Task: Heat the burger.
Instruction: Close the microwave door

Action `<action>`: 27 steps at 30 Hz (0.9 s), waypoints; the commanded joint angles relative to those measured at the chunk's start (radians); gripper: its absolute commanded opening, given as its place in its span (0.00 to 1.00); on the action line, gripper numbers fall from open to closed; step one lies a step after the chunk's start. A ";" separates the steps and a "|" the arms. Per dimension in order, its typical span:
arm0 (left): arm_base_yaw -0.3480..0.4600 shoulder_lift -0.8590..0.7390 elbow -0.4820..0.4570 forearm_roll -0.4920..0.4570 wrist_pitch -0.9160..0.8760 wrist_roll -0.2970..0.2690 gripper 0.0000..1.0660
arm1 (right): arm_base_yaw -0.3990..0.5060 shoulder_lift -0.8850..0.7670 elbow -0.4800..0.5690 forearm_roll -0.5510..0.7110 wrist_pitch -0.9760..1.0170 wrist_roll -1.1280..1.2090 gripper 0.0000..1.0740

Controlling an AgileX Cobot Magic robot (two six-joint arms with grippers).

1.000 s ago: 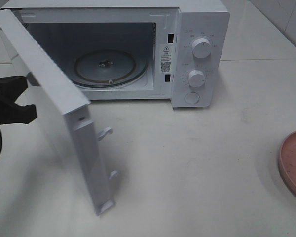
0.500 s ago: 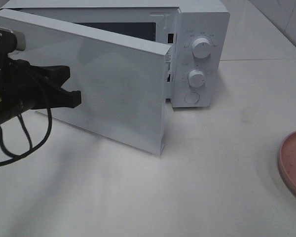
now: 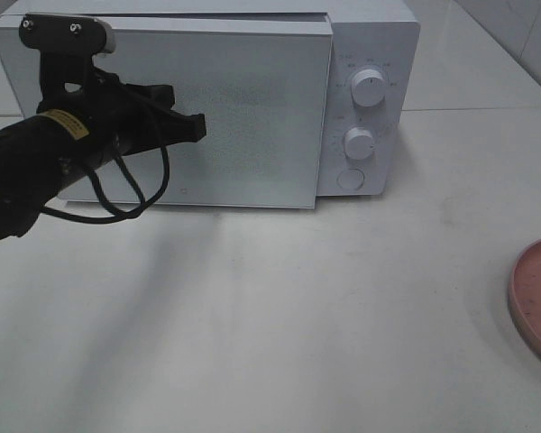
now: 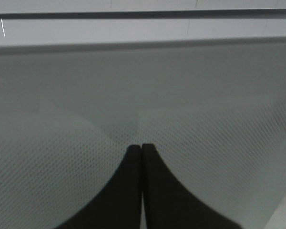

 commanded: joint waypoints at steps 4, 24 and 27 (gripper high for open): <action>-0.007 0.060 -0.092 -0.035 0.002 -0.003 0.00 | -0.008 -0.027 -0.001 -0.003 -0.007 -0.006 0.71; -0.026 0.141 -0.259 -0.147 0.142 0.106 0.00 | -0.008 -0.027 -0.001 -0.003 -0.007 -0.006 0.71; -0.057 0.099 -0.185 -0.149 0.142 0.106 0.00 | -0.008 -0.027 -0.001 -0.003 -0.007 -0.006 0.71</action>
